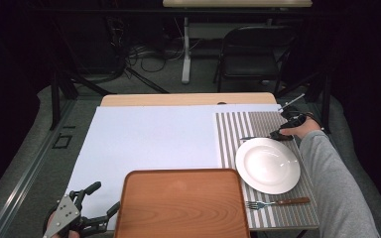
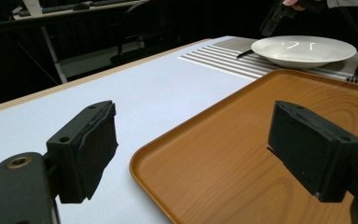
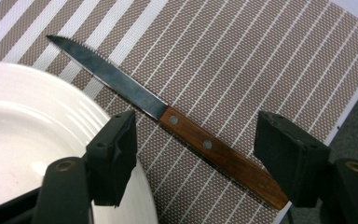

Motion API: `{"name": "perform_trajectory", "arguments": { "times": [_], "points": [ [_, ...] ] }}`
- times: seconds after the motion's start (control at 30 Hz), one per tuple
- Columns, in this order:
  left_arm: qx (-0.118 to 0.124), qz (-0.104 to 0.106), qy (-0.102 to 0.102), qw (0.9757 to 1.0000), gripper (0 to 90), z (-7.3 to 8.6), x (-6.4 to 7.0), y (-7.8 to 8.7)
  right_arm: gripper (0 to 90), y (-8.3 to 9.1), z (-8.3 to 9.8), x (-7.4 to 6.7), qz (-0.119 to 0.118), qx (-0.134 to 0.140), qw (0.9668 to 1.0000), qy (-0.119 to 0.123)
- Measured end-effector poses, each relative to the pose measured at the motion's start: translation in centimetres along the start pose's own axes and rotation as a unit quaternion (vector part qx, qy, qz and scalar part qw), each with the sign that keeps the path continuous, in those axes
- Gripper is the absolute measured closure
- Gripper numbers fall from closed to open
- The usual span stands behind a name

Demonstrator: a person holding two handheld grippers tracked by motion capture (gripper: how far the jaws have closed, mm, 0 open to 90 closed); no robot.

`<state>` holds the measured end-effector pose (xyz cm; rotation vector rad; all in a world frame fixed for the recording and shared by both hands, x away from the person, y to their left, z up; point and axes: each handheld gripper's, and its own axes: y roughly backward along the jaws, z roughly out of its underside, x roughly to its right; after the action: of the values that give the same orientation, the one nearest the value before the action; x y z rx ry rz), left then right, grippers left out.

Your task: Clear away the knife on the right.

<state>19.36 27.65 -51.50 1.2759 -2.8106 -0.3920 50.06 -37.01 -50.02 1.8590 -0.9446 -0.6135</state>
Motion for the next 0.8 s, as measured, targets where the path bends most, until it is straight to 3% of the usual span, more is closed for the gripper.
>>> {"name": "perform_trajectory", "arguments": {
  "times": [0.2, 0.37, 0.43, 0.53, 0.57, 0.6, 0.7, 0.77, 0.8],
  "points": [
    [0.0, 0.001, 0.0, 1.0, 15.2, 0.02, 0.01, -0.04, 28.9, 0.21, -0.38, -0.11, 0.024, -0.036, 0.9968, 0.067],
    [-0.001, 0.002, 0.0, 1.0, 15.2, 0.04, 0.0, -0.06, 28.9, 0.5, -0.47, -0.23, 0.03, -0.031, 0.9942, 0.099],
    [-0.002, 0.002, 0.001, 1.0, 15.2, 0.05, 0.0, -0.06, 30.4, 0.58, -0.54, -0.15, 0.035, -0.037, 0.9897, 0.134],
    [-0.002, 0.003, 0.0, 1.0, 15.2, 0.06, 0.01, -0.08, 32.9, 0.57, -0.39, -0.45, 0.038, -0.058, 0.9839, 0.164],
    [-0.003, 0.003, 0.0, 1.0, 15.2, 0.07, 0.02, -0.09, 33.3, 0.55, -0.4, -0.36, 0.039, -0.061, 0.9799, 0.186],
    [-0.003, 0.003, -0.001, 1.0, 15.2, 0.06, 0.01, -0.11, 34.0, 0.52, -0.33, -0.43, 0.042, -0.067, 0.9783, 0.192],
    [-0.004, 0.003, -0.003, 1.0, 15.2, 0.07, 0.04, -0.14, 35.5, 0.4, -0.2, -0.41, 0.054, -0.075, 0.9688, 0.23],
    [-0.005, 0.003, -0.004, 1.0, 15.2, 0.07, 0.04, -0.16, 36.8, 0.27, -0.1, -0.42, 0.064, -0.083, 0.96, 0.259],
    [-0.005, 0.002, -0.004, 1.0, 15.2, 0.07, 0.04, -0.17, 37.7, 0.19, 0.07, -0.61, 0.067, -0.087, 0.9588, 0.262]
  ]
}}
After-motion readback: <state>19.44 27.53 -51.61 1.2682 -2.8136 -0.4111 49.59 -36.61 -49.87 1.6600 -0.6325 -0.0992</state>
